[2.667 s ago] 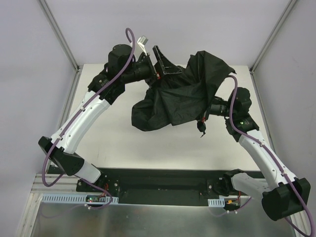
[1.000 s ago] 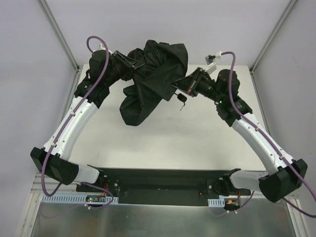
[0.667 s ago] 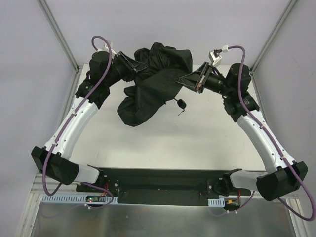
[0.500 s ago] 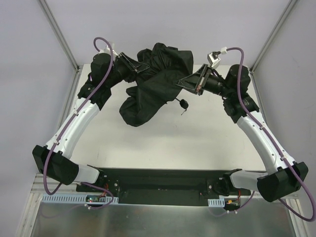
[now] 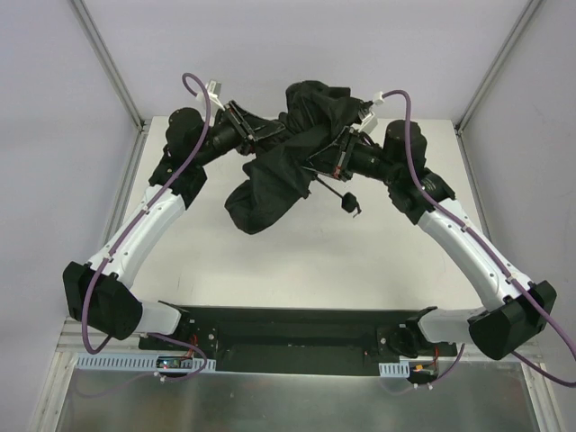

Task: Put away the umbrella

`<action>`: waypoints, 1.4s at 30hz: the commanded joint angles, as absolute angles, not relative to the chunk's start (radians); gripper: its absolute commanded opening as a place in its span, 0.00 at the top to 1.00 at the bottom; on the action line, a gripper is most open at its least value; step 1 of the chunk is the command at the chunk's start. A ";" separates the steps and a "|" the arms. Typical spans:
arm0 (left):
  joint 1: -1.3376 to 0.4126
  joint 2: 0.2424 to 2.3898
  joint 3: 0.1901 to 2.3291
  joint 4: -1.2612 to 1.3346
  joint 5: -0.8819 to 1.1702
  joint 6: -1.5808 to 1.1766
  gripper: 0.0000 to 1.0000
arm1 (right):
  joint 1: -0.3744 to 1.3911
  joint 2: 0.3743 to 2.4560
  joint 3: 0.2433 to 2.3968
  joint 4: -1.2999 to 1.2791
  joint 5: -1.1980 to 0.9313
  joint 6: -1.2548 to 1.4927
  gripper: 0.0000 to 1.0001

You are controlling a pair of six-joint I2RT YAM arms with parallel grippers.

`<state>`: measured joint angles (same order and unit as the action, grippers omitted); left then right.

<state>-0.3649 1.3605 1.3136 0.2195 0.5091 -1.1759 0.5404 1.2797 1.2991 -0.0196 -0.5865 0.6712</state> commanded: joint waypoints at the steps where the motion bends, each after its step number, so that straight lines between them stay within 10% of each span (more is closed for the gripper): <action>1: -0.361 1.295 1.240 0.299 0.612 -1.216 1.00 | 0.541 1.286 1.390 -0.210 -0.548 0.465 0.95; 8: -0.338 1.304 1.224 0.365 0.664 -1.094 1.00 | 0.537 1.024 1.189 -0.313 -0.627 0.416 0.38; 16: -0.331 1.356 1.213 0.472 0.747 -1.069 1.00 | 0.449 1.046 1.164 -0.069 -0.637 0.600 0.23; 21: -0.328 1.431 1.252 0.564 0.798 -1.068 1.00 | 0.430 1.163 1.259 -0.066 -0.604 0.580 0.31; 24: -0.319 1.480 1.292 0.532 0.773 -1.029 1.00 | 0.436 1.215 1.316 -0.067 -0.638 0.580 0.70; 32: -0.291 1.614 1.403 0.499 0.660 -1.041 1.00 | 0.548 1.183 1.240 -0.005 -0.578 0.615 0.67; 36: -0.298 1.612 1.390 0.503 0.638 -1.094 1.00 | 0.566 1.255 1.258 0.104 -0.577 0.652 0.93; 42: -0.301 1.565 1.350 0.355 0.531 -1.202 1.00 | 0.655 1.379 1.286 0.175 -0.600 0.631 0.91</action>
<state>-0.2955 1.6424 1.3437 0.3943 0.6182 -1.1019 0.5934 1.3109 1.2514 0.0818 -0.5869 0.6361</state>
